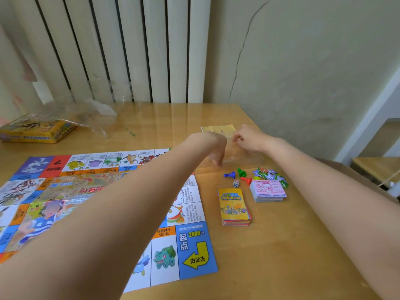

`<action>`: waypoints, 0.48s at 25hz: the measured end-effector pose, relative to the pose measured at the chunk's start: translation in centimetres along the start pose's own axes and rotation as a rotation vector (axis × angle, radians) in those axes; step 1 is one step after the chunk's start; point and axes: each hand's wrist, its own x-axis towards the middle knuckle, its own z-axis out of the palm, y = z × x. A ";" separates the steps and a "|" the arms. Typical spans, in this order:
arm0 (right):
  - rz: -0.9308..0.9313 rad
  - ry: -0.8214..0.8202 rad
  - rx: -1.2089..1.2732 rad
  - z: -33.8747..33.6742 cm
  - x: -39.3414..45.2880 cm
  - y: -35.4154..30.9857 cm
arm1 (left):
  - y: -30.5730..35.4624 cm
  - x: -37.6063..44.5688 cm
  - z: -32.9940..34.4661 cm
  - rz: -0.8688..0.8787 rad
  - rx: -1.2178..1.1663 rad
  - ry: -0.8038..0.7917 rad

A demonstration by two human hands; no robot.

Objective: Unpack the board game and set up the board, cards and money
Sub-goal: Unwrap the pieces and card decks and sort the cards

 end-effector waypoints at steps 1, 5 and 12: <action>0.014 0.000 -0.019 0.2 0.3 -0.1 | -0.1 -0.1 0.0 0.000 -0.001 0.000; 0.000 -0.008 -0.128 0.6 0.8 -0.4 | 0.0 -0.1 0.0 0.002 0.002 0.001; -0.028 0.261 0.067 -0.2 -0.5 0.6 | 0.0 0.0 -0.2 0.001 0.005 -0.016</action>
